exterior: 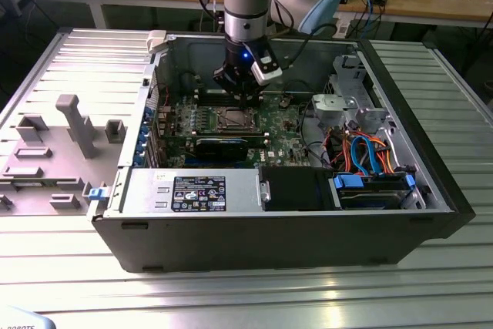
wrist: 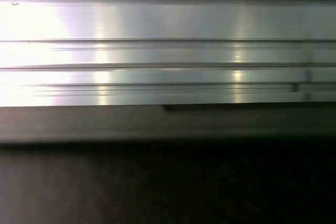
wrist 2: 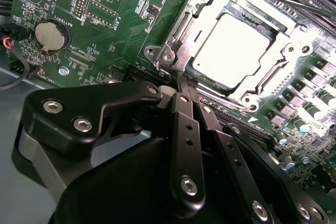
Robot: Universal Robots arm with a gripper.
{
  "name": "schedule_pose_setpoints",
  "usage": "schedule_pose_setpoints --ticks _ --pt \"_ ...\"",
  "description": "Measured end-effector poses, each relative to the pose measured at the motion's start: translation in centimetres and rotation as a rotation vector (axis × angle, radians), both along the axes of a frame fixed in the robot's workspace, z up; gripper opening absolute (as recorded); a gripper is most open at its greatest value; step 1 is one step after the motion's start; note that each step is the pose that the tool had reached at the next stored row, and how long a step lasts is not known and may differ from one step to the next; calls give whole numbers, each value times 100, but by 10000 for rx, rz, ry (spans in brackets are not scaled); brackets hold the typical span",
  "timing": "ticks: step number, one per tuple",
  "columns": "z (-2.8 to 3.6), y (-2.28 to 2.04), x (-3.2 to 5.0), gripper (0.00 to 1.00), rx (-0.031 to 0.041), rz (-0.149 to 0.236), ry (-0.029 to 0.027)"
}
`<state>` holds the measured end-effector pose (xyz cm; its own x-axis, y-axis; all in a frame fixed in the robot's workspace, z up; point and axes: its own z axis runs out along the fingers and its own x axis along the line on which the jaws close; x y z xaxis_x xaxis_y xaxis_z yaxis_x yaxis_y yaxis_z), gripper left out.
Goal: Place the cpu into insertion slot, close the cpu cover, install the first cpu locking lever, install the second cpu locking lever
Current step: 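Install the first cpu locking lever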
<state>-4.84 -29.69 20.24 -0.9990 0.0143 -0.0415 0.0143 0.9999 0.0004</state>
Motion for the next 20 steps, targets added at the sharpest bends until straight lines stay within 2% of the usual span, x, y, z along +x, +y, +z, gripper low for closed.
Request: schedule_pose_setpoints --ticks 2,3,4,6,13,16,18,20 --pt "-7 0 0 11 -1 -2 1" --pt "-9 -1 0 11 35 0 1" --pt "-11 0 1 11 139 -1 -2" --pt "-11 0 2 11 200 -1 -2" --pt "63 0 2 11 203 -1 -2" --pt "63 -2 3 11 180 1 -1" --pt "62 -30 2 11 157 -1 -2" --pt "61 -36 2 11 149 -1 -2"
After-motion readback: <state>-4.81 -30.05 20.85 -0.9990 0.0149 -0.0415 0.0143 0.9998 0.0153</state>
